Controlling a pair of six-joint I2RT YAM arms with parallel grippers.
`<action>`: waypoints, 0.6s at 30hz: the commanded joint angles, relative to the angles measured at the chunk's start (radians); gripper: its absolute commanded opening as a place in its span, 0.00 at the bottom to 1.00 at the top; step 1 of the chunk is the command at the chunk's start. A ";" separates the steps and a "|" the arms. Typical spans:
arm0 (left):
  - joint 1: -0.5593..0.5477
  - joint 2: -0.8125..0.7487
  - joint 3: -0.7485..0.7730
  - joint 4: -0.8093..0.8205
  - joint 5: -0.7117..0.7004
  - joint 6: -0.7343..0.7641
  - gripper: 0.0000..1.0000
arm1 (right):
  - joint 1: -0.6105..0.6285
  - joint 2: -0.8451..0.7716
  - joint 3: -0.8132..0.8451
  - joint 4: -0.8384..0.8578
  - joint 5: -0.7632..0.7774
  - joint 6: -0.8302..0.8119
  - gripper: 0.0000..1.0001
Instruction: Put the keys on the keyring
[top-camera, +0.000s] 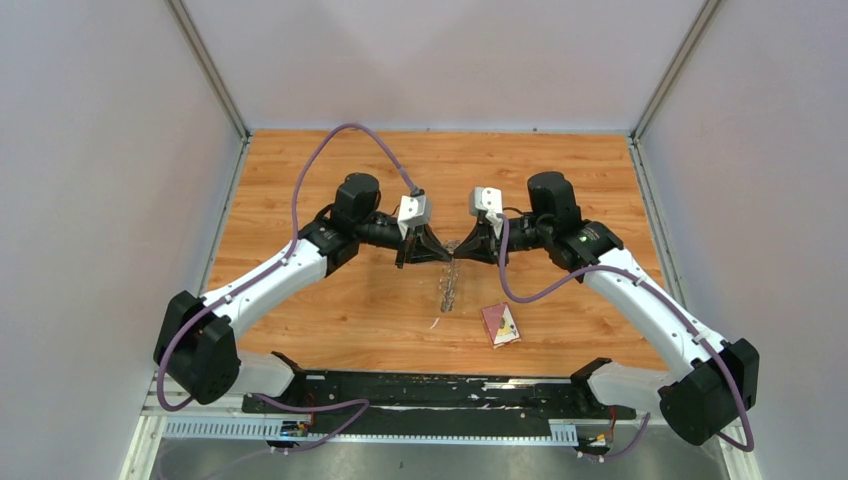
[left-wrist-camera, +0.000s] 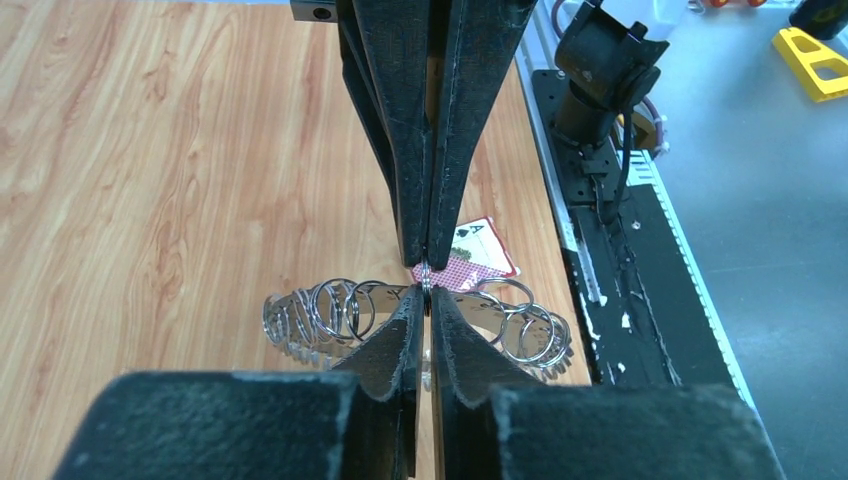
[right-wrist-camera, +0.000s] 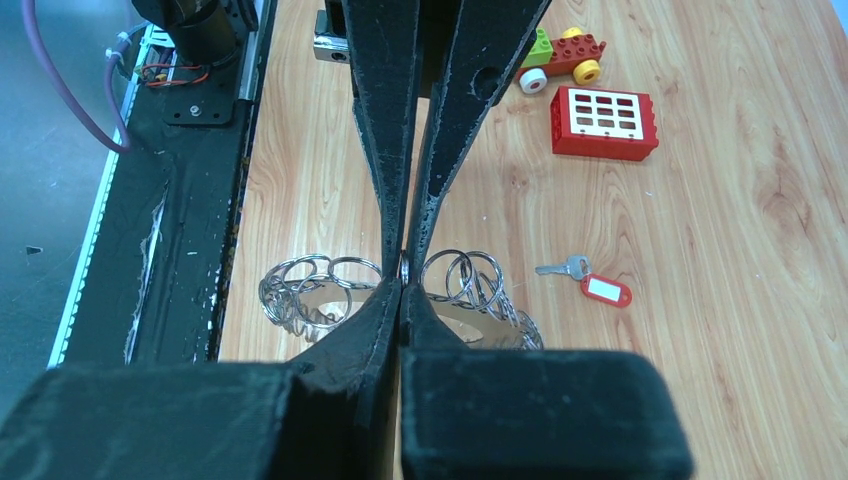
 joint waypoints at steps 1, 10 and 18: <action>-0.007 0.003 0.026 0.045 -0.005 -0.035 0.06 | -0.001 -0.019 -0.003 0.077 -0.021 0.005 0.00; -0.010 0.003 0.169 -0.338 -0.149 0.161 0.00 | -0.014 -0.039 0.010 0.054 0.035 -0.002 0.26; -0.047 0.057 0.380 -0.737 -0.388 0.312 0.00 | -0.018 -0.081 0.027 0.009 0.076 -0.055 0.47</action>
